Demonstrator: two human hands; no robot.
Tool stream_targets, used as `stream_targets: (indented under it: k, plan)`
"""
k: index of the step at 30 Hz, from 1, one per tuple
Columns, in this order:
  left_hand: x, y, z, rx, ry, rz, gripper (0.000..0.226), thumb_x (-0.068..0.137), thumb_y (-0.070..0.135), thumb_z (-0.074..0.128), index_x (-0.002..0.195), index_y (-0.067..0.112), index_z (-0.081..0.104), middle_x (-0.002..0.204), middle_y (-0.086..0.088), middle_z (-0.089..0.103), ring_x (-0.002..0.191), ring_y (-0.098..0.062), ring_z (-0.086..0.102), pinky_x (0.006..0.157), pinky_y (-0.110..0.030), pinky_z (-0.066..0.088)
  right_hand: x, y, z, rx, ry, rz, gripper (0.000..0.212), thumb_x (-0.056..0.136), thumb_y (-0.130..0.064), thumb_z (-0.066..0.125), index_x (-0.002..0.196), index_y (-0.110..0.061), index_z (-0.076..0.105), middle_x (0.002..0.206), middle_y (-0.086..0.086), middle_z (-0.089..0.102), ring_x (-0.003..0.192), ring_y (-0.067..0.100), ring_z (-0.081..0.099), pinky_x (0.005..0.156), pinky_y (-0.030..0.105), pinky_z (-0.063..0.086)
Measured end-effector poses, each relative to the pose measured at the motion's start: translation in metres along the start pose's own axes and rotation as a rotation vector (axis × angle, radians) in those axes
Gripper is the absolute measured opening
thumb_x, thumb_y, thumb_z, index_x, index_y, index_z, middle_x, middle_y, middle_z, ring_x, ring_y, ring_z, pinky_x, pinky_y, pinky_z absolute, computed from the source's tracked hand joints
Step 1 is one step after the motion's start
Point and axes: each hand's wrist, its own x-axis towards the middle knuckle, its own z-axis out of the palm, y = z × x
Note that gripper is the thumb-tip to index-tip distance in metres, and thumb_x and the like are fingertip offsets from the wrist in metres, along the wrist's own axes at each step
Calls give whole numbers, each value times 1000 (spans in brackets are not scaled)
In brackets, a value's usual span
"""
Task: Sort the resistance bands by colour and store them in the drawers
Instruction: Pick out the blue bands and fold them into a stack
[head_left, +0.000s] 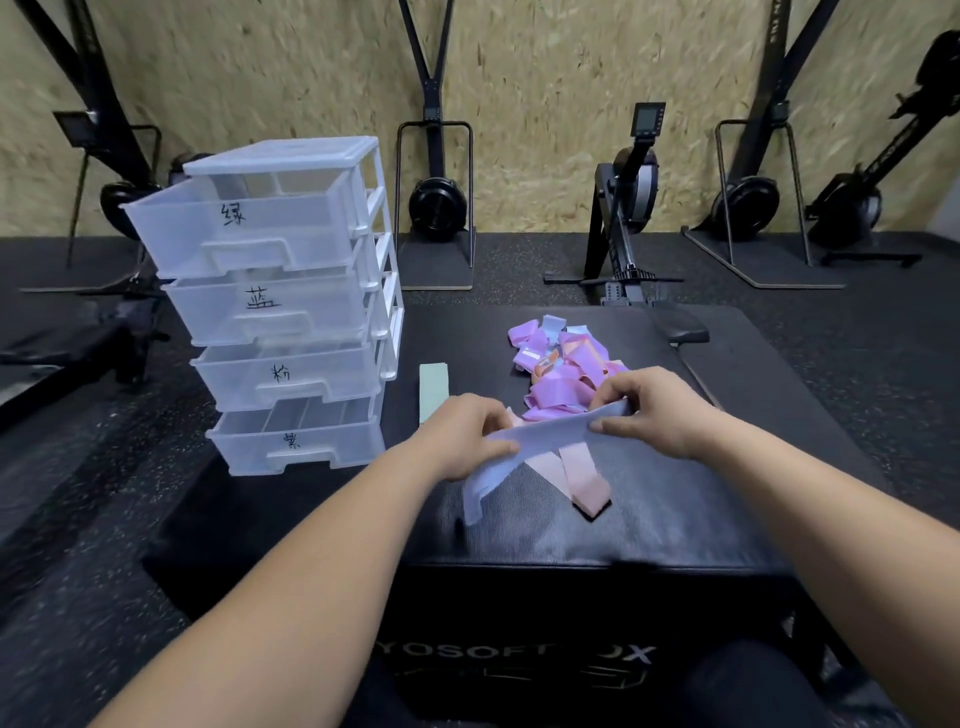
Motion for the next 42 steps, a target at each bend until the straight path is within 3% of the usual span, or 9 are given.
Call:
stream_targets:
  k: [4, 7, 10, 19, 21, 28, 34, 37, 42]
  plan:
    - [-16, -6, 13, 313, 314, 192, 10, 95, 36, 72, 96, 27, 68, 97, 8, 61, 86, -22, 63, 69, -39, 50, -13, 0, 22, 41, 148, -20, 24, 81, -9, 85, 77, -30, 76, 80, -16, 74, 73, 1, 62, 69, 19, 47]
    - [-28, -17, 32, 384, 130, 188, 21, 92, 43, 75, 105, 28, 67, 103, 9, 62, 93, -22, 62, 74, -38, 50, -24, 14, 44, -13, 138, -11, 35, 78, -6, 86, 76, -37, 72, 92, -15, 72, 83, -1, 64, 73, 21, 48]
    - [-39, -30, 52, 249, -143, 27, 32, 87, 55, 78, 109, 34, 69, 97, 18, 68, 94, -12, 60, 87, -37, 53, -36, 29, 64, -140, 99, -10, 41, 71, -5, 88, 76, -42, 72, 101, -15, 68, 91, 9, 65, 79, 32, 52]
    - [-19, -27, 51, -183, 67, -83, 16, 90, 21, 77, 104, 29, 75, 93, 13, 75, 78, -4, 65, 82, -23, 51, -40, 31, 66, -73, 120, -47, 29, 78, -10, 91, 80, -36, 79, 113, -8, 66, 93, 14, 65, 79, 23, 51]
    - [-11, -18, 50, -248, 80, -77, 18, 92, 23, 77, 109, 29, 75, 97, 15, 76, 85, -6, 68, 85, -24, 53, -39, 27, 60, 13, 110, -20, 29, 79, -9, 90, 81, -36, 79, 111, -12, 70, 93, 14, 68, 78, 14, 50]
    - [10, 19, 66, -455, -78, -36, 36, 99, 30, 70, 135, 31, 66, 125, 14, 72, 121, -2, 64, 106, -32, 53, -33, 5, 49, 490, 40, 70, 32, 88, 9, 73, 103, -18, 81, 103, -2, 81, 101, 15, 77, 93, 32, 61]
    - [19, 22, 76, -434, -33, -107, 11, 92, 24, 80, 90, 23, 69, 78, 9, 55, 70, -9, 49, 67, -24, 42, -29, 17, 50, 624, -1, 155, 45, 90, 17, 61, 117, -15, 77, 115, 4, 80, 110, 22, 76, 99, 40, 58]
    - [22, 10, 73, -428, 1, -157, 15, 88, 27, 82, 90, 15, 73, 84, 7, 66, 74, -11, 57, 69, -31, 52, -26, 35, 56, 358, 42, 198, 40, 90, 3, 70, 113, -28, 77, 117, -7, 77, 101, 18, 76, 94, 36, 60]
    - [19, -3, 68, -554, 45, -244, 10, 90, 20, 83, 88, 21, 74, 87, 3, 72, 75, -8, 62, 63, -19, 50, -27, 61, 86, -259, -213, 167, 34, 85, -40, 78, 118, -44, 72, 107, -9, 59, 93, 16, 64, 86, 33, 52]
